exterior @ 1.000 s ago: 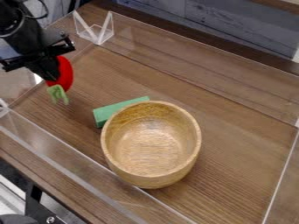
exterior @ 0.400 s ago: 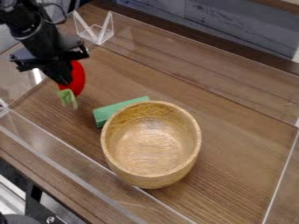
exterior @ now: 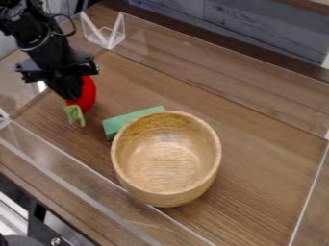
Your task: Move the red object to the left side of the table
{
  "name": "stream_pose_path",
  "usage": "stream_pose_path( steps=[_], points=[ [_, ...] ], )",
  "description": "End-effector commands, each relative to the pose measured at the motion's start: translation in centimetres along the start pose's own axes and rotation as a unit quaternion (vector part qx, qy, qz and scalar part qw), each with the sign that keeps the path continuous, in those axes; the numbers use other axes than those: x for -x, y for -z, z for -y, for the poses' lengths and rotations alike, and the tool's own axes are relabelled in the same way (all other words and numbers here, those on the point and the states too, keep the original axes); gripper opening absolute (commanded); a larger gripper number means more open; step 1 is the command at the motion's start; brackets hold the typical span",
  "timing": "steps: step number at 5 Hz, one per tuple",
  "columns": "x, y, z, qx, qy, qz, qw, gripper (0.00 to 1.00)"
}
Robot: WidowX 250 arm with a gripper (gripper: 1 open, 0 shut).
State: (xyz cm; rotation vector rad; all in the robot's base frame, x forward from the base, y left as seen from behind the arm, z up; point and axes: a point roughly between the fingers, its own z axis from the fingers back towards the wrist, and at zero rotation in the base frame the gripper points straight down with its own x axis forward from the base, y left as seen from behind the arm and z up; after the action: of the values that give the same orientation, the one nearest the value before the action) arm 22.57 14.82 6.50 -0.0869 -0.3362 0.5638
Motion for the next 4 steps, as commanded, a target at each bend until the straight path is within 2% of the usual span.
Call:
stream_pose_path(
  steps=[1, 2, 4],
  points=[
    [-1.6, -0.3, -0.7, -0.014, -0.008, 0.02, 0.9997, 1.0],
    [-2.6, 0.2, -1.1, -0.021, -0.012, 0.019, 0.9995, 1.0],
    [-2.7, -2.8, 1.8, -0.014, 0.02, 0.018, 0.9995, 1.0]
  ],
)
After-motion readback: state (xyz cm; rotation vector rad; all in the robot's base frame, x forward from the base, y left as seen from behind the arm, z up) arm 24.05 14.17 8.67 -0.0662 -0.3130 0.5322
